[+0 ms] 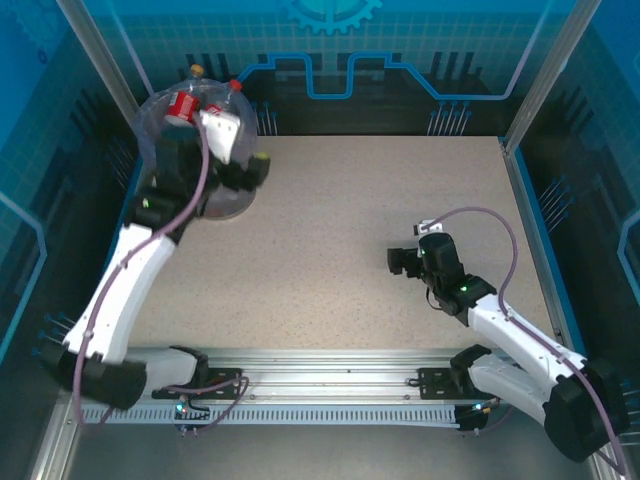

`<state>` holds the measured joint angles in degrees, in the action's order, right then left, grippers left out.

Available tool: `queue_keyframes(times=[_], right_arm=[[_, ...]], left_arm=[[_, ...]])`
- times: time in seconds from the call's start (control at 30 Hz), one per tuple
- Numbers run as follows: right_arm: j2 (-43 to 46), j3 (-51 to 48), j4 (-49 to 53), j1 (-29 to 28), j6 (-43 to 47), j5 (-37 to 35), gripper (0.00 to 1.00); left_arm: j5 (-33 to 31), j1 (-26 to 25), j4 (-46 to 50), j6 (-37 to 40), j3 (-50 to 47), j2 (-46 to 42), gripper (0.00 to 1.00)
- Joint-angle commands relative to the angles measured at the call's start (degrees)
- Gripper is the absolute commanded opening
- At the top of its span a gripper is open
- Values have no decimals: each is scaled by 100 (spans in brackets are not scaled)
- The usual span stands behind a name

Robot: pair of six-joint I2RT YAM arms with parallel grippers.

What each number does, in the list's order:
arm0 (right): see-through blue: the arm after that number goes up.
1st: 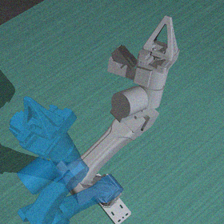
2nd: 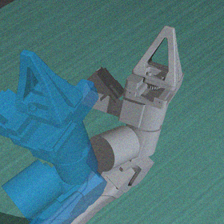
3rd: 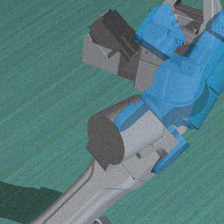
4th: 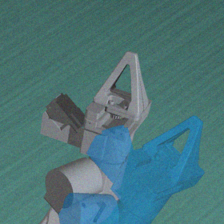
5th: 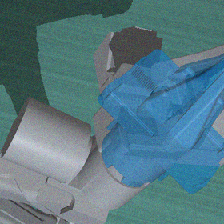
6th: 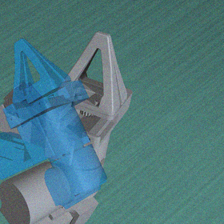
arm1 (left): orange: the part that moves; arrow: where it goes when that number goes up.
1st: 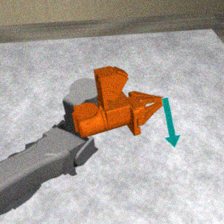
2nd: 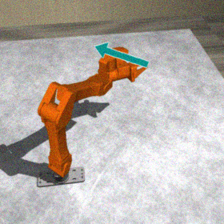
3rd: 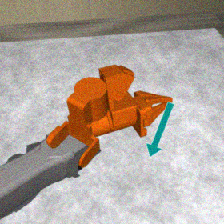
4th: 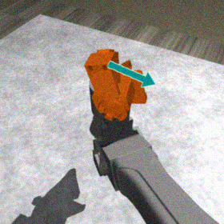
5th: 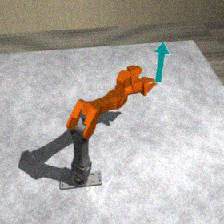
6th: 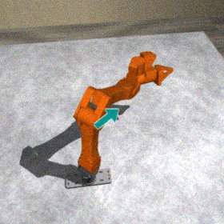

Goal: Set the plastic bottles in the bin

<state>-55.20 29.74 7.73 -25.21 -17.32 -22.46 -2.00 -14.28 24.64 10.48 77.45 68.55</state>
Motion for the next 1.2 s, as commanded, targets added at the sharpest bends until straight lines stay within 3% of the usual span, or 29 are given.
queue_keyframes(times=[0.0,0.2,0.33,0.5,0.57,0.87,0.97,1.07,1.1,1.17], right_arm=[[-243,176,-308,321,633,-579,100],[-515,-58,-943,933,988,-927,100],[-732,-327,-1572,1323,1072,-780,100],[-1291,-821,-3132,1473,1577,-744,100],[-1425,-769,-3303,1483,1660,-649,100],[-2213,-831,-5001,1522,1993,-344,100],[-2440,-751,-5210,1555,1832,-199,100],[-3141,-901,-6377,1594,1913,22,100],[-2987,-823,-5914,1628,1783,112,100],[-3046,-927,-6109,1793,1717,508,100]], left_arm=[[-648,-174,-890,-766,-1504,-762,99],[-1681,-217,-1952,-1223,-4117,-1889,99],[-1771,-6,-3251,-1020,-5180,-1719,99],[-1249,673,-4714,-1069,-5553,-474,99],[-1170,834,-5204,-1049,-5550,52,99],[-898,980,-6581,-740,-5067,1707,99],[-788,1157,-6686,-942,-5058,1822,99],[-471,1317,-7272,-1048,-5400,1889,99],[-396,1331,-7788,-1015,-5553,2046,99],[-407,1334,-7456,-1049,-5491,1954,99]])
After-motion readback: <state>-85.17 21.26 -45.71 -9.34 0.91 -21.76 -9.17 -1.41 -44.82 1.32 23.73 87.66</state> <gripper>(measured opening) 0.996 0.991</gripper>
